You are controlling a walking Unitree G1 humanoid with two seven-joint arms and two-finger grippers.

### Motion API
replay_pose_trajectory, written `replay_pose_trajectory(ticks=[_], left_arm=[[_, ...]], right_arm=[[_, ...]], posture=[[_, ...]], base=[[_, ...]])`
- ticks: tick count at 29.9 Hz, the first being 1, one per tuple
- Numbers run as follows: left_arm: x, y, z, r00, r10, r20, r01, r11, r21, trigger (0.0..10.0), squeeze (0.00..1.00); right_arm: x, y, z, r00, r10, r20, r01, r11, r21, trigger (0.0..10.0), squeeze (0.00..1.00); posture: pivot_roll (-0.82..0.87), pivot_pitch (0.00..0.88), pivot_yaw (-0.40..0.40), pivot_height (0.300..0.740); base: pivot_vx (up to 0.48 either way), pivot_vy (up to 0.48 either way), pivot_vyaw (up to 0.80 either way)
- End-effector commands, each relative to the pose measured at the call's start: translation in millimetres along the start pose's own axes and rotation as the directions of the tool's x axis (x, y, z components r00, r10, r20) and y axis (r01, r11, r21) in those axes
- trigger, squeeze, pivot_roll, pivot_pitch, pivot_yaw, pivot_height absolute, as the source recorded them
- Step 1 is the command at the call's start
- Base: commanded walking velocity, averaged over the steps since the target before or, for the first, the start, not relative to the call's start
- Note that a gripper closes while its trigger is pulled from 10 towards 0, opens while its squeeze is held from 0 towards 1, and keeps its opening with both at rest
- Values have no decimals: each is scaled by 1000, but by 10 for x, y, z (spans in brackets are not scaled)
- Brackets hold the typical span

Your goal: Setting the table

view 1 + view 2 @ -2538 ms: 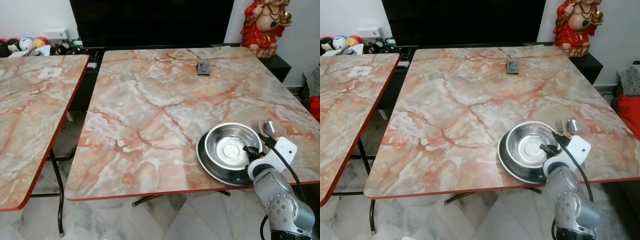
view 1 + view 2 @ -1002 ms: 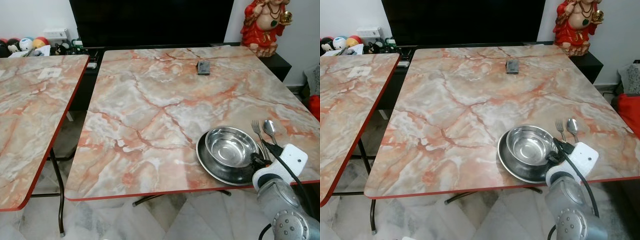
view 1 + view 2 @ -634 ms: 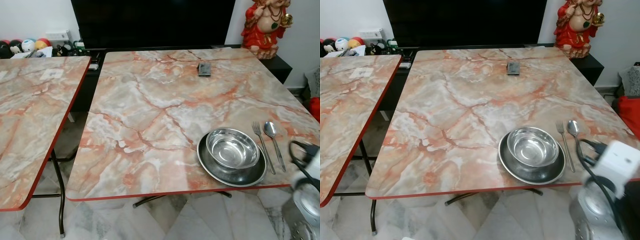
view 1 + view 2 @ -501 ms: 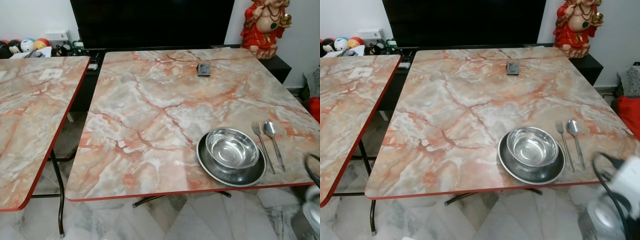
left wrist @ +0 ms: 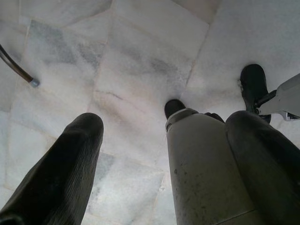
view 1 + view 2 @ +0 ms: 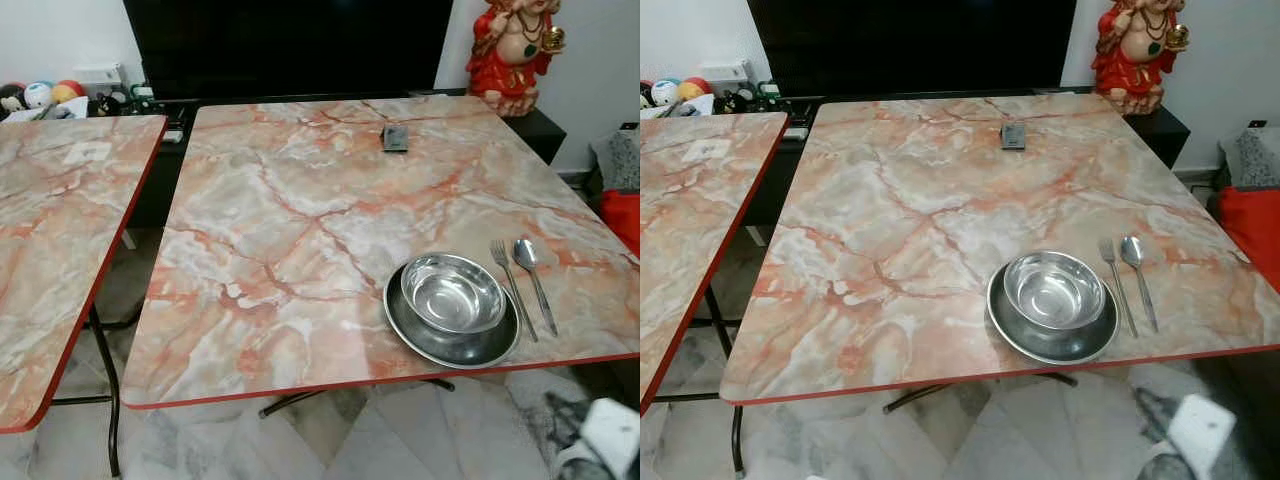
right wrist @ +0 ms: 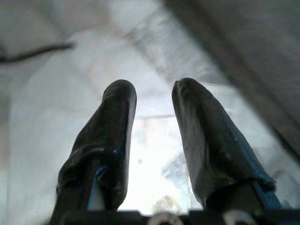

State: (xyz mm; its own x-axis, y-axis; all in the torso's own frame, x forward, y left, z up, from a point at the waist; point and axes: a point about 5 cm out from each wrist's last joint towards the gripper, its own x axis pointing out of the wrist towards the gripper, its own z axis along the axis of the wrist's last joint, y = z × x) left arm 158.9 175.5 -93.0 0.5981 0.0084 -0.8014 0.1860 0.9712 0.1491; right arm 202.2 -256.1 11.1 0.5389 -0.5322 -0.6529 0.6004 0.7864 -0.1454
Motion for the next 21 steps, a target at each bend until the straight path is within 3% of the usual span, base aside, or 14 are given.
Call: replay_pose_trajectory(ticks=[1,3,4,5,6,7,10,11,12,15,17,18,21], left_arm=[[-30,-31,-127,999,-8,-47,7,1000,-1,10000,0],[-32,-32,-132,999,-5,-48,5,1000,-4,10000,0],[-32,-32,-133,999,-5,-48,5,1000,-4,10000,0],[-33,-29,-137,999,-1,-48,0,1000,-8,10000,0],[-33,-29,-137,999,-1,-48,0,1000,-8,10000,0],[-34,-27,-140,999,2,-50,-2,1000,-12,10000,0],[-36,-25,-148,999,4,-55,-5,1000,-17,10000,0],[-36,-25,-148,999,4,-55,-5,1000,-17,10000,0],[-40,-22,-162,998,16,-59,-19,998,-53,10000,0],[-48,-20,-187,997,40,-67,-47,993,-112,10000,0],[-59,-19,-220,994,72,-80,-87,975,-206,10000,0],[-70,-18,-249,990,106,-92,-129,948,-290,10000,0],[-78,-20,-254,988,132,-85,-153,931,-331,10000,0]], right_arm=[[33,47,-92,999,42,-18,-42,998,-41,10000,0],[97,218,-288,985,148,-85,-157,982,-105,10000,0],[105,230,-311,984,154,-92,-163,981,-105,10000,0],[128,352,-361,968,238,-80,-249,948,-200,10000,0],[128,352,-361,968,238,-80,-249,948,-200,10000,0],[148,470,-463,946,309,-95,-324,904,-278,10000,0],[162,607,-683,912,383,-150,-410,825,-389,10000,0],[162,607,-683,912,383,-150,-410,825,-389,10000,0],[144,659,-782,883,431,-188,-469,790,-394,10000,0],[125,686,-877,870,445,-213,-492,744,-453,10000,0],[112,695,-926,860,455,-231,-508,727,-462,10000,0],[102,683,-980,856,455,-247,-516,717,-469,10000,0],[103,639,-1036,854,446,-267,-519,697,-494,10000,0]], posture=[[-49,67,-35,740],[-42,61,-36,740],[-42,61,-36,740],[-29,51,-32,740],[-29,51,-32,740],[-29,50,-26,740],[-26,40,-21,740],[-26,40,-21,740],[-20,37,-20,740],[-4,28,-22,740],[1,21,-25,740],[3,18,-28,740],[18,16,-30,740]], base=[[0,0,0],[0,0,0],[0,0,0],[0,0,0],[0,0,0],[0,0,0],[0,0,0],[0,0,0],[0,0,0],[0,0,0],[0,0,0],[0,0,0],[0,0,0]])
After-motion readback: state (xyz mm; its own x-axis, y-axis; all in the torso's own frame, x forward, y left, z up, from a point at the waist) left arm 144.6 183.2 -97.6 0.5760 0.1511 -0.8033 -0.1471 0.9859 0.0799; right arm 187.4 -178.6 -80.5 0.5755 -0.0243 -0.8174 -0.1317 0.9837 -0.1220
